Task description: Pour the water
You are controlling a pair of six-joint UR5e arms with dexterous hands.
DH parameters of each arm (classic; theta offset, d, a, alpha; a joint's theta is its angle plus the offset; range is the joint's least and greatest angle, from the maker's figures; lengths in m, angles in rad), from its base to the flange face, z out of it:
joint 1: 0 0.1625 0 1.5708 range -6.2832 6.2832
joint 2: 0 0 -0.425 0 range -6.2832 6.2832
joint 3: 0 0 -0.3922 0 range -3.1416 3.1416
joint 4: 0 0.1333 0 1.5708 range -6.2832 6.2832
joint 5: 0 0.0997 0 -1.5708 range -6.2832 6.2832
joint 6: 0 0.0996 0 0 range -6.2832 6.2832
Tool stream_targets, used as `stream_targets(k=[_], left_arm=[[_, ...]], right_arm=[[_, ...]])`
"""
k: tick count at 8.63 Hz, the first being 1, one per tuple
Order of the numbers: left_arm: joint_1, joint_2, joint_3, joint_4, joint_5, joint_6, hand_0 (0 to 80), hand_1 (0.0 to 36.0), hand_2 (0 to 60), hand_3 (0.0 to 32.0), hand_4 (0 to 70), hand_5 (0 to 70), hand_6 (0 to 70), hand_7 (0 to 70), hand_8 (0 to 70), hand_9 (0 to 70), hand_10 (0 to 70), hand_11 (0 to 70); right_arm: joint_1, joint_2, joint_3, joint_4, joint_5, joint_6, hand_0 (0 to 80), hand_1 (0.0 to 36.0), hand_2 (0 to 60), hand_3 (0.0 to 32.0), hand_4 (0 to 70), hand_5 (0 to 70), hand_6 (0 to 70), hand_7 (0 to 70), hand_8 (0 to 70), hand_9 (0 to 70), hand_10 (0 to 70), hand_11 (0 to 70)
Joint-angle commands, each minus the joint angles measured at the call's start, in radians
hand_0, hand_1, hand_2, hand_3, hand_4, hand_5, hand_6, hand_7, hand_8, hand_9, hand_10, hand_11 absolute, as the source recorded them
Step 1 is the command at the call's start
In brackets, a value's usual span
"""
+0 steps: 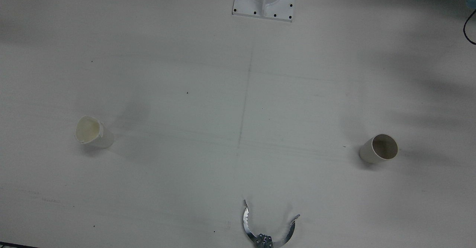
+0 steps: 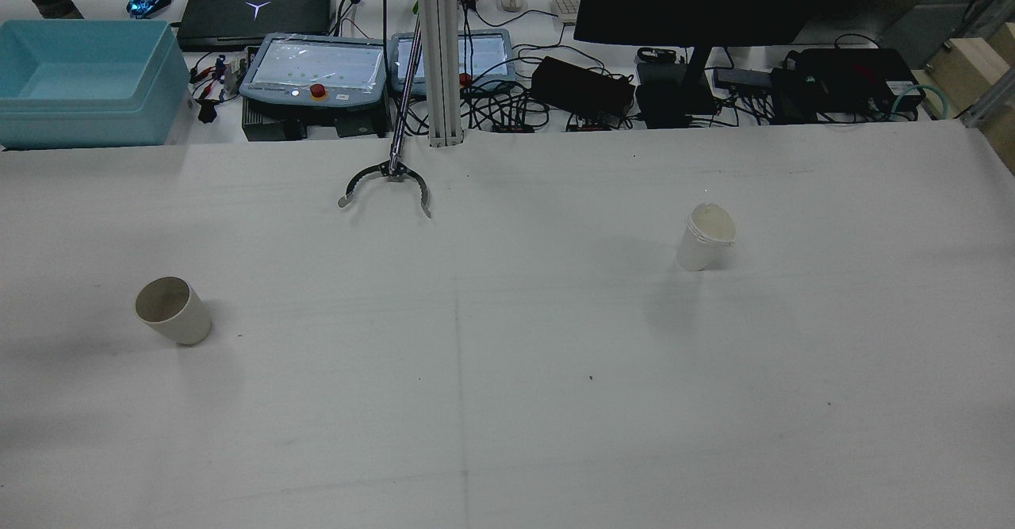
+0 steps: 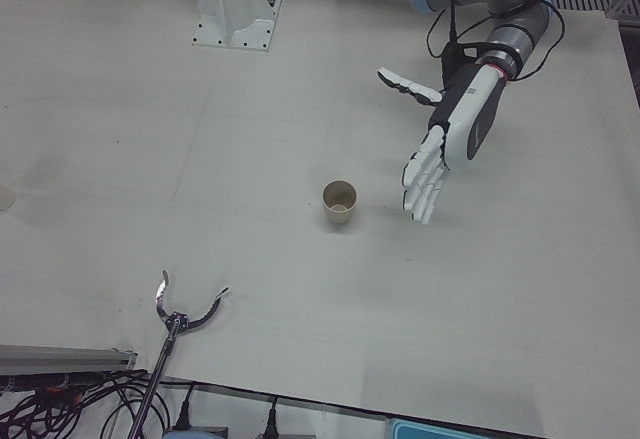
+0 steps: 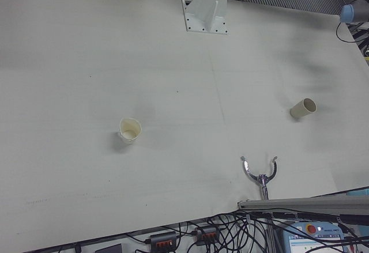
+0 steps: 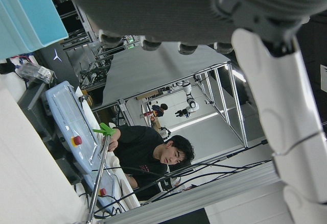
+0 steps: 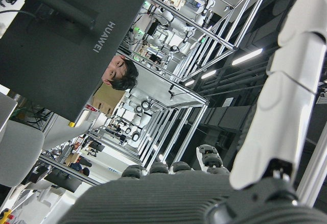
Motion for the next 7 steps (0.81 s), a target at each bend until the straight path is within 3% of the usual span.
stream_targets(k=[1,3,5,7], left_arm=[[0.001,0.131,0.198,-0.291,0.004,0.002,50.9,8.5,0.0,19.6,1.6,0.0,0.0,0.0,0.0,0.3,0.0,1.0],[0.001,0.228,0.155,-0.355,0.001,0.004,50.8,9.1,0.0,18.4,1.0,0.0,0.0,0.0,0.0,0.6,0.0,0.6],[0.008,0.233,0.207,-0.432,0.008,0.131,50.8,8.8,0.0,17.6,1.5,0.0,0.0,0.0,0.0,0.8,0.0,0.7],[0.121,0.223,0.224,-0.467,-0.008,0.183,50.3,8.8,0.0,17.6,1.3,0.0,0.0,0.0,0.0,0.7,0.0,0.7]], right_arm=[[-0.003,-0.109,-0.013,0.026,-0.004,0.011,50.3,16.4,0.0,0.0,0.0,4.3,0.0,0.0,0.0,1.8,0.5,2.9],[0.0,-0.167,0.025,0.024,-0.009,0.011,50.3,16.0,0.0,0.0,0.0,3.3,0.0,0.0,0.0,1.5,0.1,2.3],[0.0,-0.184,0.022,0.024,-0.01,0.011,49.6,15.5,0.0,0.0,0.0,3.4,0.0,0.0,0.0,1.5,0.0,2.0],[-0.009,-0.181,0.019,0.024,-0.009,0.003,49.0,15.0,0.0,0.0,0.0,3.0,0.0,0.0,0.0,2.1,0.0,2.0]])
